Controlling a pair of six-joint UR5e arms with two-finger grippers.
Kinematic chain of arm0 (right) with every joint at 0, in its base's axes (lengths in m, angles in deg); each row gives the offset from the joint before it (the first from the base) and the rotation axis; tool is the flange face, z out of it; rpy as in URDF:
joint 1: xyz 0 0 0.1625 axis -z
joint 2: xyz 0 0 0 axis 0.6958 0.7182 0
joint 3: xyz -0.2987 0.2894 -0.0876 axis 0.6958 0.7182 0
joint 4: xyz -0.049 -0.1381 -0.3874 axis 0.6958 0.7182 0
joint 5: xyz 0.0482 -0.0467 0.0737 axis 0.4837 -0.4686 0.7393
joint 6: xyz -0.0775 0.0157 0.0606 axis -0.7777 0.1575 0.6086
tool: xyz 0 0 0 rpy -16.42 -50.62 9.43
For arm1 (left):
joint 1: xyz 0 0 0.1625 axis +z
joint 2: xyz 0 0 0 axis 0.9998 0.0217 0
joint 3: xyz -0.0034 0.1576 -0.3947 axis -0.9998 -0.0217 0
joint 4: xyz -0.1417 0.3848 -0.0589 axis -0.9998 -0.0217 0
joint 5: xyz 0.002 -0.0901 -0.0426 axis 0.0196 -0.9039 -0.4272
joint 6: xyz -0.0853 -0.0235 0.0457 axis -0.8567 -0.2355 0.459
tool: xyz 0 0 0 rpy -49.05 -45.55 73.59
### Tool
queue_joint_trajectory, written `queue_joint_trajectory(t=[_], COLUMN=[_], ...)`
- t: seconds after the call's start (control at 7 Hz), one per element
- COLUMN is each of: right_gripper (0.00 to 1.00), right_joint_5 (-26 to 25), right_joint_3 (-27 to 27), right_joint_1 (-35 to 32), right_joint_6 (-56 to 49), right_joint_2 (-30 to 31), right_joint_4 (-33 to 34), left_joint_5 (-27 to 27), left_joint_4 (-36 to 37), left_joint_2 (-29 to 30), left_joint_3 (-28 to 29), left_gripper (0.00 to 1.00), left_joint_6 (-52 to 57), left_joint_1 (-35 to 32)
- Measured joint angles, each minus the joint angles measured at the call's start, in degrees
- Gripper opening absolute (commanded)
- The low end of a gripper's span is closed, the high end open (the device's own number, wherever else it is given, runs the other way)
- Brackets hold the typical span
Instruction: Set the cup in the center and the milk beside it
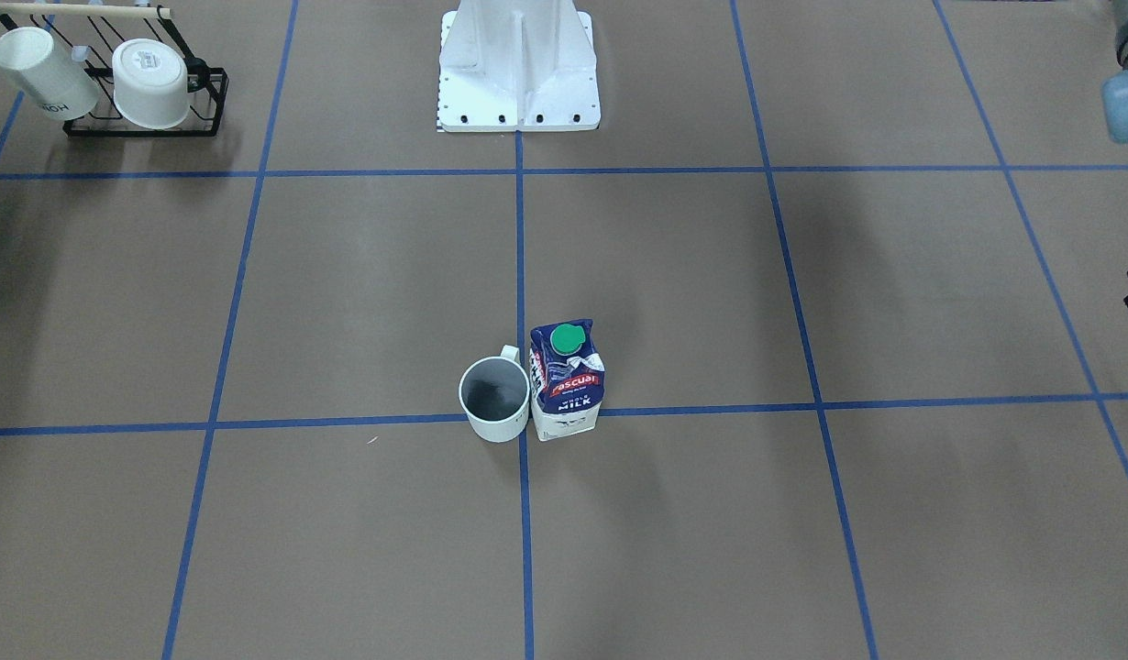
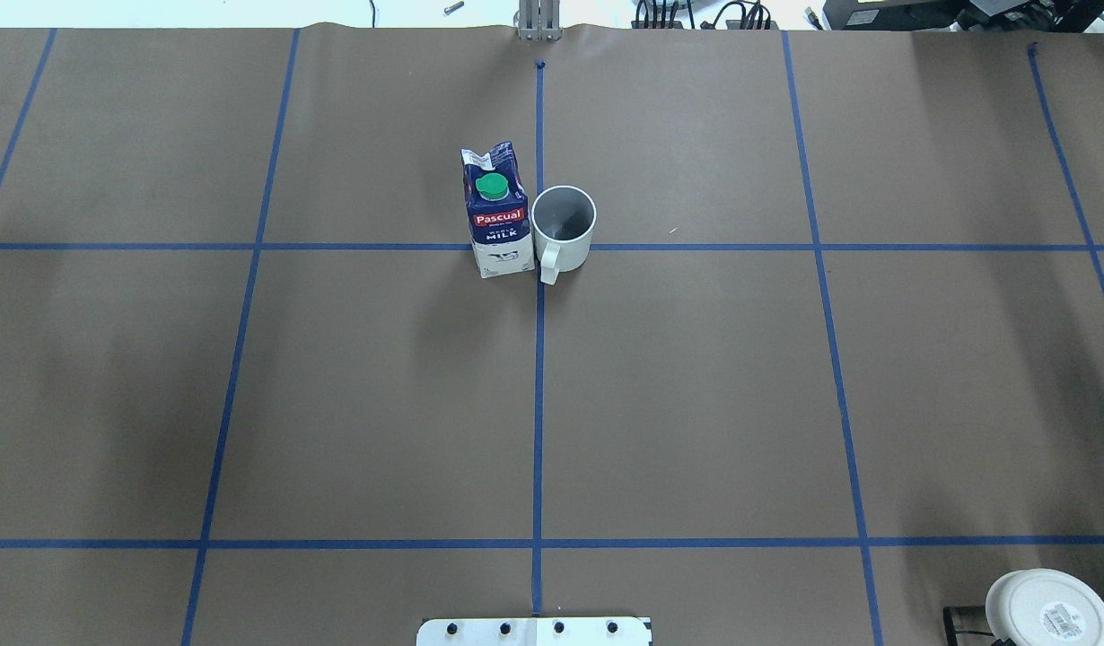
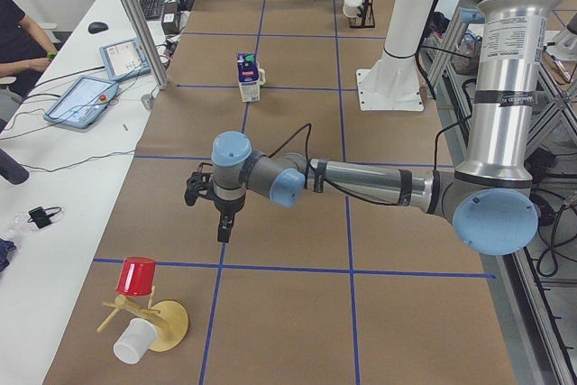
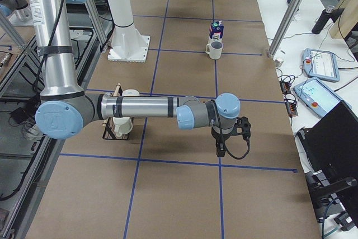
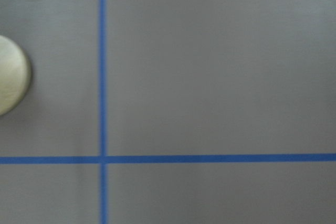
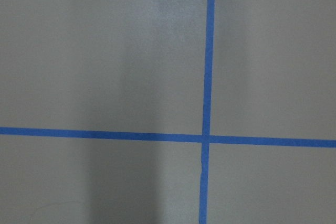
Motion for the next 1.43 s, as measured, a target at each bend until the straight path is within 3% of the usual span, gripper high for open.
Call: queue_joint_trajectory(t=[0.43, 1.43], right_gripper=[1.00, 1.00], right_joint_5=[-0.3, -1.6], right_joint_3=[-0.1, -0.3], right_joint_1=[-1.4, -1.6], right_joint_6=[-0.3, -0.9], right_joint_2=[0.5, 0.6], right_joint_4=[2.3, 6.1], left_joint_5=[-8.2, -5.7], left_joint_4=[5.0, 8.5], left_joint_2=[-0.5, 0.1], left_joint_3=[1.8, 2.2], left_gripper=[0.98, 0.98], left_joint_6=[7.5, 12.1], left_joint_1=[-8.6, -9.6])
